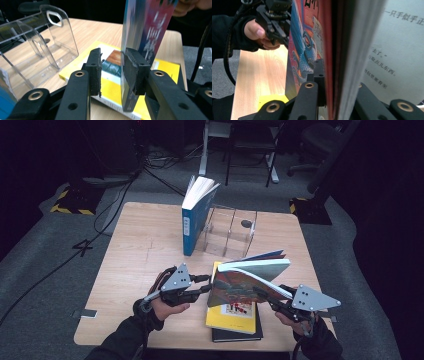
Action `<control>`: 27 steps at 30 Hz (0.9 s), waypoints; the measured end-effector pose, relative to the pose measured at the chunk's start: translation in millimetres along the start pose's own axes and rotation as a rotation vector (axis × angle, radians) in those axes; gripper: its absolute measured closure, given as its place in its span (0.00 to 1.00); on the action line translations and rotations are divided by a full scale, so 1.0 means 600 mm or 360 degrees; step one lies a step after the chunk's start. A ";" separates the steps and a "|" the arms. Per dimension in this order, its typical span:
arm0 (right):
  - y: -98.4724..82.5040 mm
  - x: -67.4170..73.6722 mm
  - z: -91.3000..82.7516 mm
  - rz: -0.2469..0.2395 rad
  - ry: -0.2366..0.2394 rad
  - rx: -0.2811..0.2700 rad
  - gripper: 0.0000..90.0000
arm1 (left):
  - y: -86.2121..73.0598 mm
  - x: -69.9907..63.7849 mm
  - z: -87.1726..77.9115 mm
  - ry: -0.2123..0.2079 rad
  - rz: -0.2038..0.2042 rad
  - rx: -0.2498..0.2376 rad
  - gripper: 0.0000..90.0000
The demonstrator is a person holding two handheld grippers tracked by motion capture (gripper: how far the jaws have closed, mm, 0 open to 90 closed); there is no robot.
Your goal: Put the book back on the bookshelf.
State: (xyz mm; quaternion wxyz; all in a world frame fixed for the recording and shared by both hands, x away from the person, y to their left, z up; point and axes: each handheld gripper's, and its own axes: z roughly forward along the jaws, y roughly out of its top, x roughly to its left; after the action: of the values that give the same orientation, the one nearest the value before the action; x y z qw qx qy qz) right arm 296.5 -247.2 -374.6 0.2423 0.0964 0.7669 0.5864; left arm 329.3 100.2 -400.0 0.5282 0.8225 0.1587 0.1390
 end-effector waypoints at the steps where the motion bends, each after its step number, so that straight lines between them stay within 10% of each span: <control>1: -0.001 0.001 -0.002 0.0003 0.0004 0.0000 0.93 | -0.007 0.002 -0.001 -0.0008 0.0012 0.0030 0.71; 15: -0.003 0.004 -0.004 0.0005 0.0006 -0.0009 0.93 | -0.047 -0.031 0.024 -0.0112 0.0038 0.0198 0.56; 27: -0.012 0.003 -0.017 0.0022 0.0052 0.0012 0.89 | -0.032 -0.050 0.095 -0.0156 0.0020 0.0101 0.51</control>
State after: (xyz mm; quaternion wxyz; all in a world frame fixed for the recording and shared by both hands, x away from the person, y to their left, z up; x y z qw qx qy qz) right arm 290.9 -257.3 -379.8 0.2253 0.0928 0.7723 0.5867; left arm 322.2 48.5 -442.1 0.5081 0.8457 0.1317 0.0967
